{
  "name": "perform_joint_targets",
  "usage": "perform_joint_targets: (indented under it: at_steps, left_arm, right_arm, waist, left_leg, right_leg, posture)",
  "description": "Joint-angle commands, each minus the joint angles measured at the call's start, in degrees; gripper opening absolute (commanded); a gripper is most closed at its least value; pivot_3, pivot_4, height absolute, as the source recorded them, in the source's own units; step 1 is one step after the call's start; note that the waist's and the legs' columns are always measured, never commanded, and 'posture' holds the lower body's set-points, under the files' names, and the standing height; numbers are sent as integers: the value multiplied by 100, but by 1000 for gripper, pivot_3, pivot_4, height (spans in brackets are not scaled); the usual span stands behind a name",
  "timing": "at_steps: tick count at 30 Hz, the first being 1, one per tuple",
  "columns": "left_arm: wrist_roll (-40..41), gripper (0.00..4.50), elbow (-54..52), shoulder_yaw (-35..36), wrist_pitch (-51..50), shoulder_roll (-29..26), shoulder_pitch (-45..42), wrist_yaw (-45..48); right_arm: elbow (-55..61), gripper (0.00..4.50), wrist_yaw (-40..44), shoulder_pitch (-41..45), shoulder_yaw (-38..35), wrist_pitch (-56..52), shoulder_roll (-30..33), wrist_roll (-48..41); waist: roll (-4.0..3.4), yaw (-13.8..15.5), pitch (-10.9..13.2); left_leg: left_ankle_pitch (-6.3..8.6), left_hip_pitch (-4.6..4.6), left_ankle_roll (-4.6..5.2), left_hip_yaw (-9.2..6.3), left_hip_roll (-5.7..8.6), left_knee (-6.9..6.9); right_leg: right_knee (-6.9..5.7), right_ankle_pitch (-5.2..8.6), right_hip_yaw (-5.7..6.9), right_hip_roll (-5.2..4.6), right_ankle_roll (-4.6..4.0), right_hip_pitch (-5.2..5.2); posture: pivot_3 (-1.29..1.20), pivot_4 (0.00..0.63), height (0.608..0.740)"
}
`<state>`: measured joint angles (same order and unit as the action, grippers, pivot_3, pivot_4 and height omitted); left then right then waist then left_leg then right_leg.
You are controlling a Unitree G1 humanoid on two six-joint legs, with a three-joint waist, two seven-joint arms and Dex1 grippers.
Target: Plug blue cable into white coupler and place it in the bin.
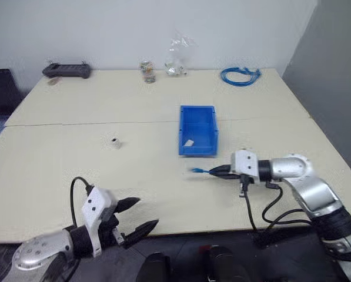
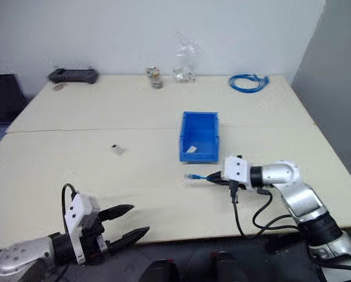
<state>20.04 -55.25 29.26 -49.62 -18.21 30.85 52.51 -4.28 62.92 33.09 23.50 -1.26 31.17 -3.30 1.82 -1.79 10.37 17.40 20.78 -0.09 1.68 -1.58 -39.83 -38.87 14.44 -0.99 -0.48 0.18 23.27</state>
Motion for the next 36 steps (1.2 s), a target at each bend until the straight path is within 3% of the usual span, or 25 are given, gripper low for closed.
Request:
perform_joint_targets:
  at_steps: [1,8,9,10,13,17,23,24,27,32,36]
  left_arm:
    - [-208,4500,-368,217,864,771,1170,-700]
    - [-386,4500,-290,-465,2003,1981,2600,-1456]
    - [-420,4500,-250,-563,2127,2034,2691,-1534]
    - [-451,4500,-208,-646,2227,2064,2736,-1614]
    - [-464,4500,-52,-823,2484,1991,2735,-1765]
    - [-147,4500,256,-406,2464,1262,2123,-1651]
    - [508,4500,1410,-111,1860,-1122,72,-754]
    - [589,4500,1761,-269,1755,-1485,-445,-580]
    - [421,4500,3003,-1294,1830,-2273,-2203,107]
    - [-342,4500,5512,-3076,2694,-2276,-4759,1245]
    - [-872,4500,7077,-4130,3438,-2012,-5904,2271]
  right_arm:
    - [-1316,64,-24,651,495,637,-602,624]
    - [-2419,64,217,902,841,1004,-1170,975]
    - [-2460,492,250,872,870,1027,-1192,1016]
    - [-2513,545,213,855,872,1041,-1223,1064]
    - [-2489,1285,202,760,832,938,-1261,1073]
    - [-1622,2148,197,324,529,460,-955,846]
    - [996,3554,61,-743,-579,-1647,-102,-25]
    - [1499,3759,-72,-915,-852,-2231,-5,-261]
    - [3076,3759,-498,-1417,-1837,-3992,225,-1143]
    - [5059,3759,-847,-2502,-3521,-6130,620,-2495]
    - [6170,3759,-1003,-3402,-4897,-7092,713,-3296]
  waist:
    - [3,-5,-3]
    - [17,14,-11]
    - [20,0,-13]
    - [22,-12,-15]
    - [21,-25,-18]
    - [17,8,-28]
    - [5,109,-23]
    - [4,108,-22]
    - [-6,144,-16]
    - [12,159,-28]
    - [12,132,-28]
  left_leg:
    - [0,2,0,4,1,6]
    - [18,14,-19,2,12,7]
    - [20,8,-16,10,7,7]
    - [20,8,-16,10,7,7]
    - [21,1,-15,11,1,7]
    - [22,1,-13,7,-4,18]
    - [22,10,-14,-23,-12,32]
    - [21,14,-14,-26,-11,32]
    - [20,11,-15,-26,-11,32]
    - [20,9,-17,-15,5,61]
    - [20,17,-16,-5,8,88]
  right_leg:
    - [2,1,-3,-2,-3,4]
    - [1,17,3,-14,-43,10]
    - [4,24,0,-13,-30,8]
    - [4,24,0,-13,-29,7]
    - [3,24,-2,-2,-27,8]
    - [2,30,-3,12,-35,16]
    - [-13,45,21,25,-59,25]
    - [-13,43,22,26,-56,25]
    - [-16,27,21,27,-30,25]
    - [1,13,18,35,-8,23]
    - [25,1,12,34,-29,30]
  posture:
    - [0,150,740]
    - [0,150,740]
    - [0,150,740]
    - [0,150,740]
    - [0,150,740]
    - [0,150,740]
    - [0,150,740]
    - [0,150,740]
    - [0,150,740]
    - [0,150,740]
    - [0,150,740]
